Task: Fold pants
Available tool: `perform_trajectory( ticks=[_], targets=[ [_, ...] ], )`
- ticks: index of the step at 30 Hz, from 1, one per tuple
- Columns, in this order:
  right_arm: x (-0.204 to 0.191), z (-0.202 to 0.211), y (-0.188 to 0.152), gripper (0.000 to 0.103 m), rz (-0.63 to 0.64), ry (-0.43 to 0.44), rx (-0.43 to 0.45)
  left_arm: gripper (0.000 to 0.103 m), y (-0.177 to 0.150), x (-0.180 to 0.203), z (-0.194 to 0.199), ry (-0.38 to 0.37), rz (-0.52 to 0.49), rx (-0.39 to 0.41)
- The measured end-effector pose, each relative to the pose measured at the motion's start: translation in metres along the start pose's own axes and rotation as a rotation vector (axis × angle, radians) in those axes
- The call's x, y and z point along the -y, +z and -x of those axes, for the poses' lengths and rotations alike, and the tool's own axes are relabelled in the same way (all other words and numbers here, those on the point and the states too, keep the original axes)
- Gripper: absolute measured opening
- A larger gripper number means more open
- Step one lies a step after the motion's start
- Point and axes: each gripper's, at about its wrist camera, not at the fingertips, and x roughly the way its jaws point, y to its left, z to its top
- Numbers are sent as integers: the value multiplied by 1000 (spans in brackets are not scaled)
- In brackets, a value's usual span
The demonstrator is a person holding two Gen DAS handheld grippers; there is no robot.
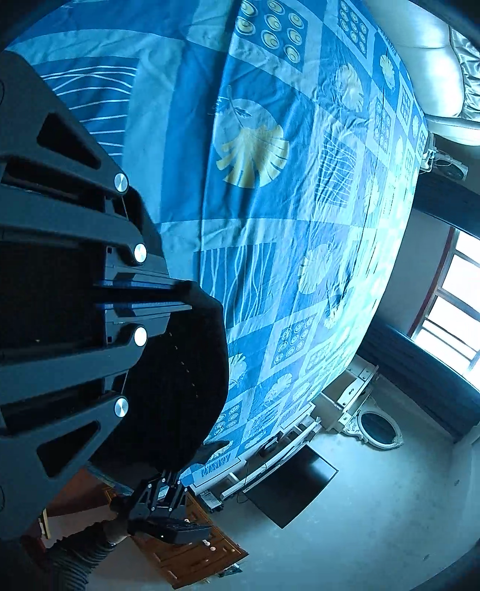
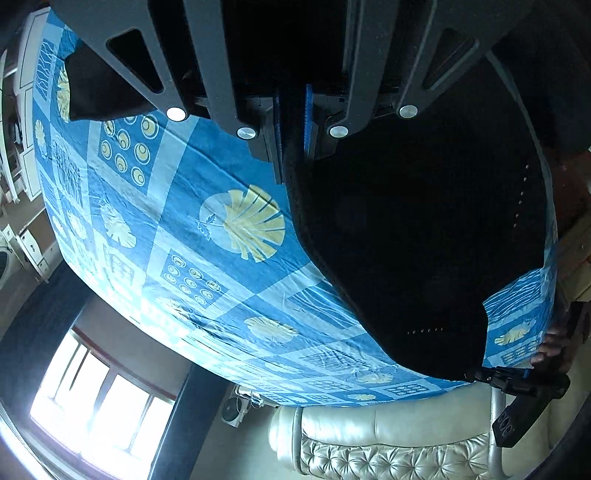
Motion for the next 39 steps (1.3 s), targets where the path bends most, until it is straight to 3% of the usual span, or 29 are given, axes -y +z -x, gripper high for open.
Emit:
perform_trajectory(
  ticks=[6,13,19,22,23,26,27,29,33,39],
  targets=[
    [-37,5,-42,9,47,-32,-33,5,-61,-12,25,0,102,-9],
    [-70,-6,-84,9,73,-47,-90,6,-128,-31,19,13,213,-78],
    [-86,-10,-103,9,78,-71,-113,7,-157,-37,14,35,255,-98],
    [-84,-7,-105,13,31,-72,-101,10,-160,-38,18,49,283,-104],
    [-83,-4,-105,18,17,-64,-102,11,-161,-40,20,44,309,-104],
    [-74,11,-107,48,-65,-15,-92,17,-168,-45,38,12,405,-76],
    [-70,20,-108,53,-110,12,-80,20,-170,-44,45,0,429,-60],
    [-59,31,-111,54,-205,69,-67,24,-173,-38,53,-30,455,-41],
    [-25,40,-124,55,-543,271,-54,24,-173,-18,52,-41,467,-37],
    [-11,28,-150,55,-873,444,-85,27,-173,-7,23,5,511,-73]
  ],
)
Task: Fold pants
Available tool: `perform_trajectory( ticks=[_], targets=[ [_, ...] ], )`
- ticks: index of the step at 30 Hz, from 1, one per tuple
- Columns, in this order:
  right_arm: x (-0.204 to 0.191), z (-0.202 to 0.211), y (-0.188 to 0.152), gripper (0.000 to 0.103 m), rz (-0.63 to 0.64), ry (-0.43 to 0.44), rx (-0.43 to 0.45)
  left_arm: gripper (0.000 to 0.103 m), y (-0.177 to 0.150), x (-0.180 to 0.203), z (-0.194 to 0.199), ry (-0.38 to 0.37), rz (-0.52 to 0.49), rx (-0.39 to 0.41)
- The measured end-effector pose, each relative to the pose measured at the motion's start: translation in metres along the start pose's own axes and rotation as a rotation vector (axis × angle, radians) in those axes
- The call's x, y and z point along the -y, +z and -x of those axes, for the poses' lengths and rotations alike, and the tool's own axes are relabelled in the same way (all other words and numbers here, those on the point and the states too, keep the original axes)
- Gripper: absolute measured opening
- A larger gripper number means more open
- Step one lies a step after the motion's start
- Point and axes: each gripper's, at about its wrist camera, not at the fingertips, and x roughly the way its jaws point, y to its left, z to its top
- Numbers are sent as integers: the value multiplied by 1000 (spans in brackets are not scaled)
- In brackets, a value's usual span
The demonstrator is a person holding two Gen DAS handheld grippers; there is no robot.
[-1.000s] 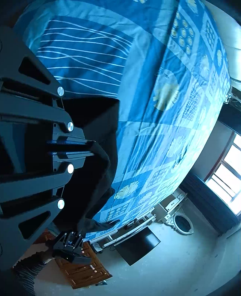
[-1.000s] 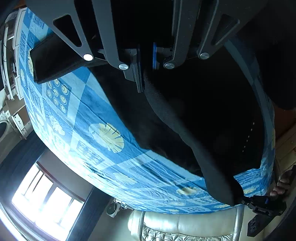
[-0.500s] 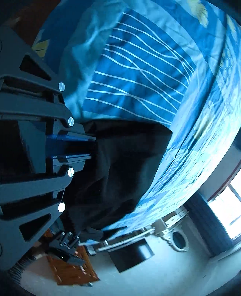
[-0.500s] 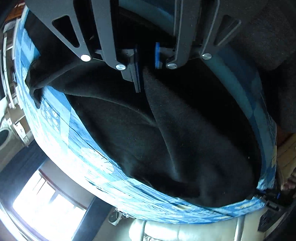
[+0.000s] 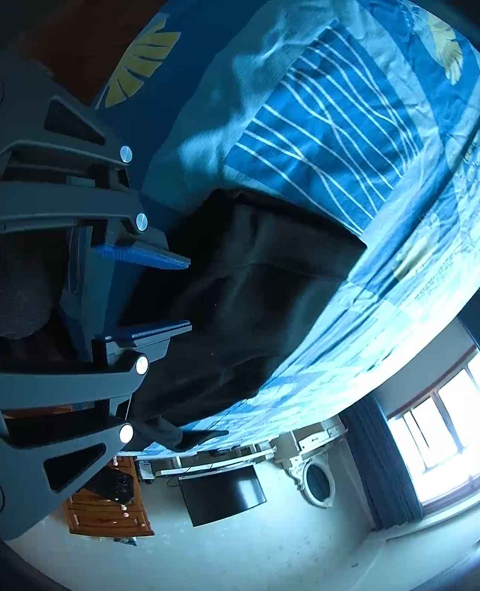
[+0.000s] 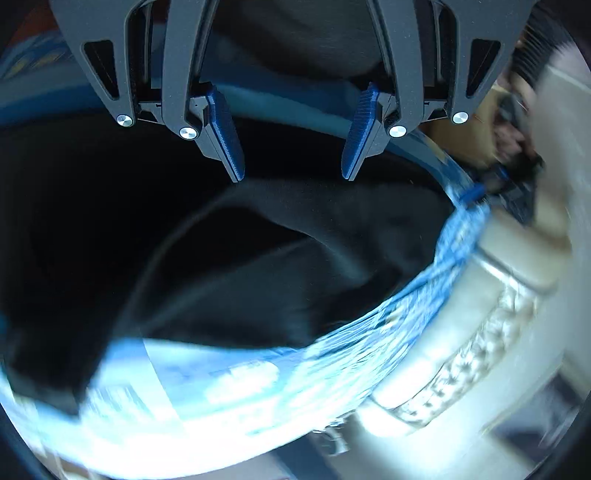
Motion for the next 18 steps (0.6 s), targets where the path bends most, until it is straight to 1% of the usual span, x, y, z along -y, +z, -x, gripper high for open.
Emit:
perform_trajectory(
  ticks=[4,6,7,12,14,18],
  targets=[
    [17,-6,-6,56,-175,129,-12,27,-1,-3,-8,25,35,8],
    [22,-10,-9,60,-254,185,-10,27,0,-4,-10,25,45,16],
    [24,-12,-8,60,-279,206,-7,28,0,-5,-11,25,49,17],
    [21,-19,-9,60,-343,245,5,29,1,-6,-10,38,52,41],
    [24,-22,-10,60,-380,268,17,35,3,-9,-10,35,62,45],
    [30,-26,-9,59,-469,296,49,35,6,-12,-13,34,78,50]
  ],
)
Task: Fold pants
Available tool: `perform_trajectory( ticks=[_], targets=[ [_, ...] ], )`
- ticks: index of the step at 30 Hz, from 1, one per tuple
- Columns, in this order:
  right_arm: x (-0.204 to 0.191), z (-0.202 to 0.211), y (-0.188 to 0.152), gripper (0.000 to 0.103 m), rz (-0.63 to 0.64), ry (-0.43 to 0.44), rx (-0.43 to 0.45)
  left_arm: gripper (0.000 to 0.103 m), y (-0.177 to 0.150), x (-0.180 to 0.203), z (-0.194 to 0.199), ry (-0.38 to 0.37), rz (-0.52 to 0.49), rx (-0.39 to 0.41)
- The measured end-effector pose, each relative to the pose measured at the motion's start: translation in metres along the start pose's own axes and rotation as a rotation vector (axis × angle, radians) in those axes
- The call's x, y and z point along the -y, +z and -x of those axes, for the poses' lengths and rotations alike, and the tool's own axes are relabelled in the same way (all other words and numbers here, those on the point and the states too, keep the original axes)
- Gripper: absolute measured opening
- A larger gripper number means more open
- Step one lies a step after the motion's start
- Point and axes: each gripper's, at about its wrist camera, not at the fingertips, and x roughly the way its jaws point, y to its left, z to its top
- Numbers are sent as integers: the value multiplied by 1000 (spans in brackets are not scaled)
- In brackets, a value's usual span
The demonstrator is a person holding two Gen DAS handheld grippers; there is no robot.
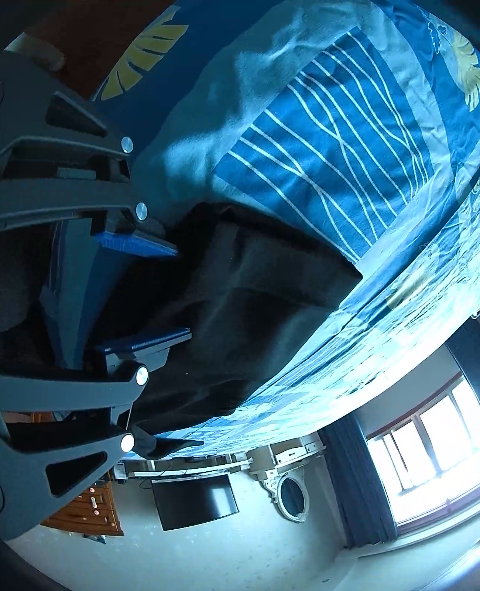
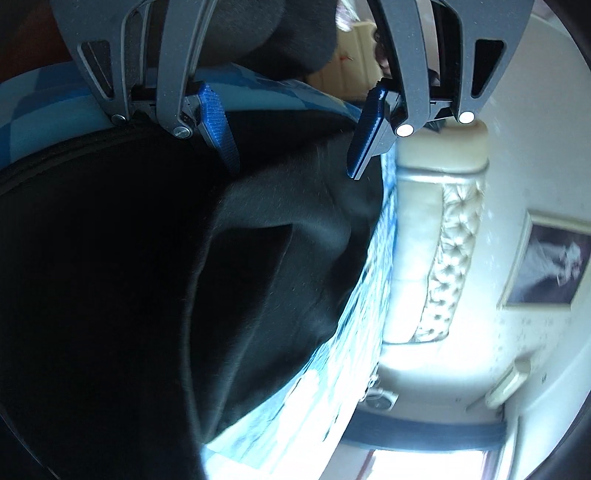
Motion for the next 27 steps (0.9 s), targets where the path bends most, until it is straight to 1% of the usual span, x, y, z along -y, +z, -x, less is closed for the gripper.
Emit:
perform_trajectory(
  ticks=[1,2,3,4,5,6,7,9,12,15,19,21,23,24,26,27],
  targets=[
    [1,0,0,56,-6,-6,7,35,0,2,-2,8,-7,4],
    [-1,0,0,51,-6,-19,13,33,0,3,-4,15,-17,2],
    [-1,0,1,45,-4,-27,19,28,0,4,-4,25,-27,-1],
    [-1,0,1,41,-2,-34,25,13,0,5,-6,39,-33,-7],
    [-2,-1,1,29,0,-40,28,10,1,6,-8,58,-32,-14],
    [0,-2,1,15,3,-38,28,9,1,6,-8,66,-26,-14],
    [-2,-2,1,11,10,-34,33,8,2,6,-6,69,-18,-10],
    [-8,2,-2,8,43,-30,36,8,4,6,0,66,-5,7],
    [-23,5,-7,8,86,-18,38,8,6,8,13,66,-16,34],
    [-23,8,-14,8,99,-29,24,8,5,5,15,66,-19,17],
    [-3,3,-18,8,73,-70,-5,8,-3,-4,6,98,-31,-19],
    [4,-2,-18,7,49,-64,1,8,-5,-11,2,92,-20,-21],
    [4,-6,-18,7,53,-62,18,8,-6,-17,-1,77,-4,-23],
    [3,-6,-16,7,52,-62,13,8,-6,-18,-1,74,-5,-23],
    [-2,-1,-15,9,64,-70,7,9,-7,-14,1,81,-36,-21],
    [-8,5,-15,13,88,-98,4,10,-8,-11,3,89,-55,-19]
  ],
)
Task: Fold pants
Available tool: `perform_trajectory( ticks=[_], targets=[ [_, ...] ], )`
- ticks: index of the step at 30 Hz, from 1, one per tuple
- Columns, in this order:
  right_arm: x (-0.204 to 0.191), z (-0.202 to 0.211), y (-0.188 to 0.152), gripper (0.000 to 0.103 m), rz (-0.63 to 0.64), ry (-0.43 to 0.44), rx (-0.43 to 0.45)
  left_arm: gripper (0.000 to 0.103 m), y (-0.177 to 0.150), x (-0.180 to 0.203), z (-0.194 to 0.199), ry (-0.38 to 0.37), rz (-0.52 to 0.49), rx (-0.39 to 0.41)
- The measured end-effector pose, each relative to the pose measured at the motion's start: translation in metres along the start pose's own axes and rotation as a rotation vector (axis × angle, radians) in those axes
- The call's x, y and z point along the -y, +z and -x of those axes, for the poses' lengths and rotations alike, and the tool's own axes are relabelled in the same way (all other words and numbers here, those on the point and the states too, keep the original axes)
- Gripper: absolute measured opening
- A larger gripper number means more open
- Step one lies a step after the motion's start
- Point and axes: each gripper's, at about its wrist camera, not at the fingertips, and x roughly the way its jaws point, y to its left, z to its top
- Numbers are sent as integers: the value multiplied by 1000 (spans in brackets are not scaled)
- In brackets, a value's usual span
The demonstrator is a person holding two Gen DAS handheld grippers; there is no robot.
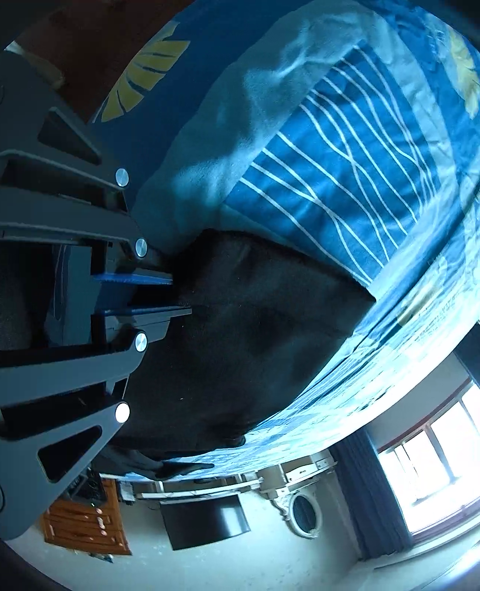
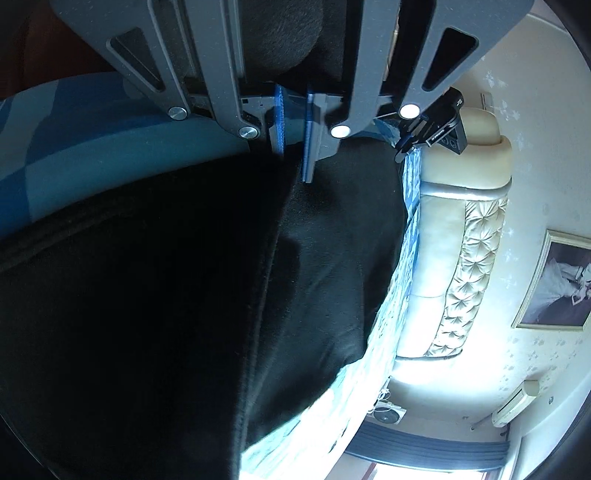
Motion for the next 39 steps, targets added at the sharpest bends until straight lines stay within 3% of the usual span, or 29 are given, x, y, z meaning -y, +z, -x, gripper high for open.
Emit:
perform_trajectory(
  ticks=[4,7,9,11,13,18,21,25,31,32,34,36,39],
  targets=[
    [-15,33,5,14,84,-60,9,13,-6,19,17,53,-109,22],
    [-25,73,31,16,131,-108,80,31,-13,43,31,107,-220,60],
    [-31,101,66,39,156,-163,176,38,-14,60,34,121,-265,83],
    [-34,120,108,52,180,-244,259,43,-11,80,30,107,-297,88],
    [-35,130,166,53,200,-387,358,49,-8,94,21,81,-309,79],
    [-3,110,288,53,99,-663,395,58,-10,119,-17,113,-337,49],
    [17,86,333,53,47,-767,373,67,-15,118,-35,126,-325,23],
    [36,60,369,53,15,-855,356,71,-19,108,-48,130,-284,8],
    [57,39,386,55,5,-925,321,80,-23,110,-50,124,-286,10],
    [57,39,386,54,13,-928,320,81,-23,111,-51,124,-286,11],
    [55,41,383,37,48,-931,324,82,-25,111,-53,132,-288,12],
    [54,51,378,13,63,-880,329,82,-25,114,-55,141,-295,15],
    [52,81,364,10,56,-779,387,82,-26,117,-55,157,-320,12]
  ],
)
